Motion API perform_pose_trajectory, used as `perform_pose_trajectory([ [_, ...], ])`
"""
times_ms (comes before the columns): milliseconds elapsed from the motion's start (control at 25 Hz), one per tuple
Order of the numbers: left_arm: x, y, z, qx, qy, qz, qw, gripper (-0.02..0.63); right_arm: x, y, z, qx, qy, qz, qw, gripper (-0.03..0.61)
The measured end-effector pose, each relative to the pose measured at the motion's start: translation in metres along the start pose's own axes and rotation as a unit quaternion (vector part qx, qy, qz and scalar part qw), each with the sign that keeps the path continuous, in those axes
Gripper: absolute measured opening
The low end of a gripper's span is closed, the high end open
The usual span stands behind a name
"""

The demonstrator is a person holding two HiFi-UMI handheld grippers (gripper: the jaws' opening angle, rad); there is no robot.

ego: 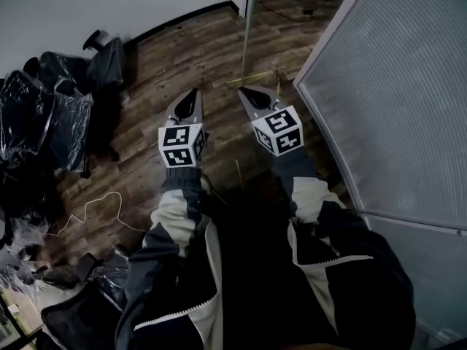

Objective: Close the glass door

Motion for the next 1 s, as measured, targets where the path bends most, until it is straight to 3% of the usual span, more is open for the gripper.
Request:
perform_pose_trajectory([
  [240, -0.019, -0.005, -0.03, -0.013, 0.05, -0.002, 0.9986, 0.003, -0.026, -0.003, 0.01, 0.008, 0.047, 0.012, 0.999, 0.005],
  [520, -0.02, 0.004, -0.051, -0.019, 0.079, -0.015, 0.9966, 0.002, -0.037, 0.002, 0.006, -0.004, 0.079, 0.019, 0.997, 0.005],
  [1000, -0.011, 0.011, -0.055, -0.027, 0.102, -0.018, 0.9942, 0.002, -0.03, 0.021, -0.016, -0.01, 0.087, 0.008, 0.996, 0.005],
])
Point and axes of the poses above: the fingertips, and each gripper's own axes: z backward along the fingers, x to its left, y out of its underside, the point moved 2 cm from there along z, backward along the fingers, and after that the axes turned 7 degrees about y, right-handed, at the moved point
